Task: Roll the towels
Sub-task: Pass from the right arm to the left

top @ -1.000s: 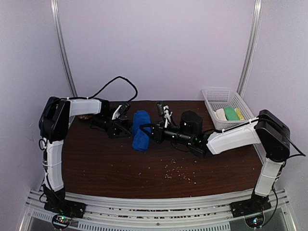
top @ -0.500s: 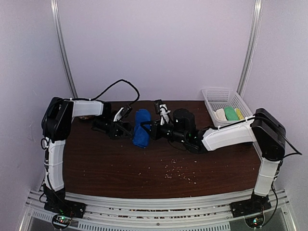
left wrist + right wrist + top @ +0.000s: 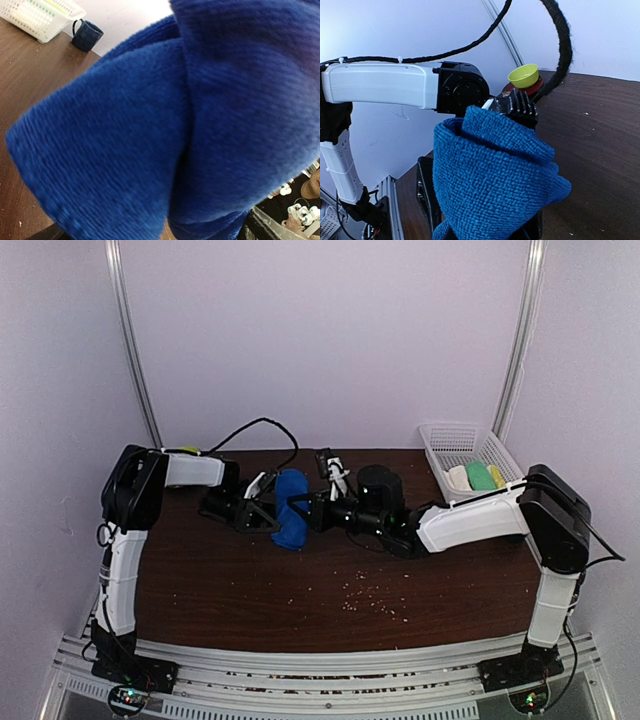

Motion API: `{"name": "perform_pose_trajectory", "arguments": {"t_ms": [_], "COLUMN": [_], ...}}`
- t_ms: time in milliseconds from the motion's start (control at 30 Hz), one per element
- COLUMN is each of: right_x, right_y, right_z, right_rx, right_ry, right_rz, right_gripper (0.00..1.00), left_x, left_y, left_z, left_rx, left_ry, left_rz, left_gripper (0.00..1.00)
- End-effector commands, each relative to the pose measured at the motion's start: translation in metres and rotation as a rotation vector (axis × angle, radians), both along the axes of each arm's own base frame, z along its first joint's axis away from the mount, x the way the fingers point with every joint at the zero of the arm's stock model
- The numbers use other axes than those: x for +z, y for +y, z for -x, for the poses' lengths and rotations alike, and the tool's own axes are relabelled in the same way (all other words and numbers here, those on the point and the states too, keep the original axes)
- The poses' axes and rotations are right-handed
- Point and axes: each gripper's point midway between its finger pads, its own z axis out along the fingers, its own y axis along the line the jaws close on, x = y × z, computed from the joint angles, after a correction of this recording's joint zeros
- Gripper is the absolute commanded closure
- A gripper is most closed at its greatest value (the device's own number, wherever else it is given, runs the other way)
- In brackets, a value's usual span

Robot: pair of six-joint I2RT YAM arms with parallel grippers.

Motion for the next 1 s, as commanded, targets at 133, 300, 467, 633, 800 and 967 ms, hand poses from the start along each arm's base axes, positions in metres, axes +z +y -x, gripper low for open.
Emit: {"name": "perform_pose_trajectory", "arguments": {"t_ms": [133,300,467,633,800,967], "right_x": [0.057,0.051,0.025,0.01,0.003,-0.005], "right_y": [0.009,0.01,0.002,-0.007,-0.011,-0.012], "right_z": [0.041,0.037,0.015,0.002,-0.007,-0.016], "right_rx": [0.216,0.204,0.074,0.013,-0.058,-0.176], "right_ry": [-0.016,-0.015,-0.035,-0.05,-0.044,-0.023], "right_rz": [-0.231,-0.228,-0.082,0.023,0.072,0.131], "right_gripper": [1.0,1.0,1.0,1.0,1.0,1.0], "left_x": [0.051,0.049,0.048,0.047,0.038,0.02], "left_y": [-0.001,-0.004,-0.008,-0.009,-0.012,-0.016], "left_z": [0.012,0.021,0.027,0.026,0.02,0.012], "left_rx": [-0.004,-0.027,-0.048,-0.047,-0.051,-0.059], "left_ry": [-0.132,-0.133,-0.134,-0.128,-0.085,-0.032], "left_rz": [0.093,0.081,0.068,0.065,0.031,-0.021], "left_gripper": [0.02,0.02,0.02,0.03,0.16,0.3]}}
